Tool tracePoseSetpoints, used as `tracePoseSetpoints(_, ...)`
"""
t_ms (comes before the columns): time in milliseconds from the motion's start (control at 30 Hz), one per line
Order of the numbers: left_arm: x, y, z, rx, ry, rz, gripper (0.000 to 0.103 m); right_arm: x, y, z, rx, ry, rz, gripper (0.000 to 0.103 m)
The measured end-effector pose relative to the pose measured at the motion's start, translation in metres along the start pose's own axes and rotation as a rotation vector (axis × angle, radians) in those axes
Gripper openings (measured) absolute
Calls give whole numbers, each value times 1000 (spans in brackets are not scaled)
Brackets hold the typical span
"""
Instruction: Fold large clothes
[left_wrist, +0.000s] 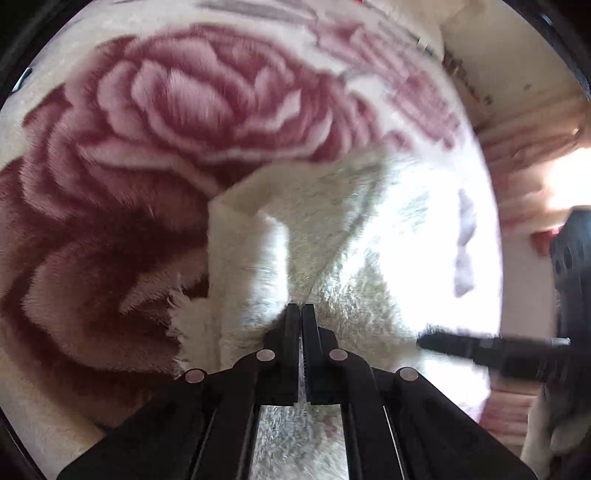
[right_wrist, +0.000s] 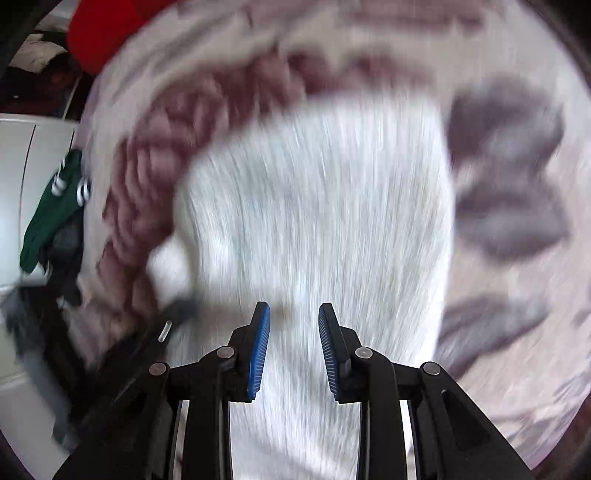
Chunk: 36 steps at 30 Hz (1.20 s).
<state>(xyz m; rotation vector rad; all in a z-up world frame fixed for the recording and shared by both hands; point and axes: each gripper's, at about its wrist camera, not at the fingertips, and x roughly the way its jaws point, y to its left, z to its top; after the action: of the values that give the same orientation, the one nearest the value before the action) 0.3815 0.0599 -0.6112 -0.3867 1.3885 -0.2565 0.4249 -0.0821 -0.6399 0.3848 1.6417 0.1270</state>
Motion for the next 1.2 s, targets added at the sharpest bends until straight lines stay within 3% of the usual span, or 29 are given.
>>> tracePoseSetpoints(67, 7, 2, -2, 0, 0, -4, 1, 34, -2, -7, -41, 68, -69, 27)
tracePoseSetpoints(167, 13, 4, -3, -2, 1, 6, 3, 72, 1, -9, -77, 48, -162, 27)
tracePoseSetpoints(267, 16, 0, 1, 12, -13, 27, 3, 81, -2, 9, 13, 27, -170, 28)
tracePoseSetpoints(367, 3, -10, 6, 10, -14, 58, 3, 74, 2, 17, 10, 71, -185, 28)
tracePoseSetpoints(500, -45, -22, -2, 12, -75, 70, 3, 34, -4, 10, 13, 53, -80, 30)
tracePoseSetpoints(567, -78, -17, -19, -9, -104, 73, 3, 8, -16, -9, 42, 27, 28, 62)
tracePoseSetpoints(600, -92, -11, -30, -23, -105, 70, 3, -6, -24, -24, 59, 6, 88, 68)
tracePoseSetpoints(633, -98, -5, -38, -36, -102, 68, 4, -15, -31, -39, 72, -6, 134, 72)
tracePoseSetpoints(733, -114, 27, -78, -94, -39, 49, 5, -31, -62, -93, 121, -3, 223, 73)
tracePoseSetpoints(800, -114, 46, -107, -108, 16, 39, 6, -26, -80, -132, 160, 7, 240, 82)
tracePoseSetpoints(833, -110, 59, -127, -120, 58, 24, 17, -23, -91, -150, 184, 16, 249, 93)
tracePoseSetpoints(867, -105, 67, -140, -128, 88, 22, 40, -14, -103, -171, 211, 32, 262, 96)
tracePoseSetpoints(933, -91, 86, -172, -155, 144, -1, 66, 12, -125, -206, 269, 61, 293, 96)
tracePoseSetpoints(1067, -62, 111, -222, -182, 213, 4, 66, 76, -151, -256, 350, 135, 355, 96)
tracePoseSetpoints(1200, -43, 105, -244, -158, 235, -83, 66, 118, -154, -280, 306, 166, 457, 96)
